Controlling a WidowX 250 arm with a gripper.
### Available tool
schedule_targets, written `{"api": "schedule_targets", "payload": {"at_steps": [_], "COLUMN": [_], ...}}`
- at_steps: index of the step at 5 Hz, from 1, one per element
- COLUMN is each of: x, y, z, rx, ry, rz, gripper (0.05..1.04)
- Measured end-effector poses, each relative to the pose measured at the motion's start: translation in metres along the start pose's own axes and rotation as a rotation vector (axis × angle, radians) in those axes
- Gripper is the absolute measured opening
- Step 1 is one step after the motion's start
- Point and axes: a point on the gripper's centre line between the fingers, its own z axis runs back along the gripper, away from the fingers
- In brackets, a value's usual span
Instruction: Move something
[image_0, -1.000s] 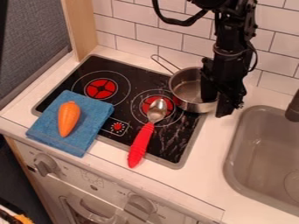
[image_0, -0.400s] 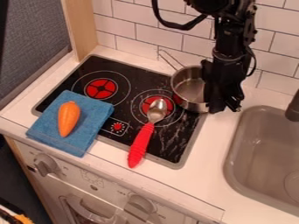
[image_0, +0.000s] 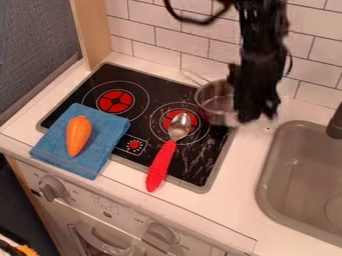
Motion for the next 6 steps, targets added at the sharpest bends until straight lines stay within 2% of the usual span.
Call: {"api": "schedule_targets", "payload": {"at_steps": [1, 2, 4, 5, 6], "x": [-0.006, -0.037, -0.093, -0.102, -0.107], "y": [0.023, 0.056, 0.089, 0.093, 0.113], "z": [0.040, 0.058, 0.042, 0.021, 0.020], "rx": [0.011, 0.070, 0.139, 0.129, 0.173], "ry": [-0.110, -0.121, -0.010, 0.050, 0.065], "rz": [0.122, 0.288, 0.519, 0.542, 0.564], "gripper": [0.074, 0.073, 0.073, 0.073, 0.073]}}
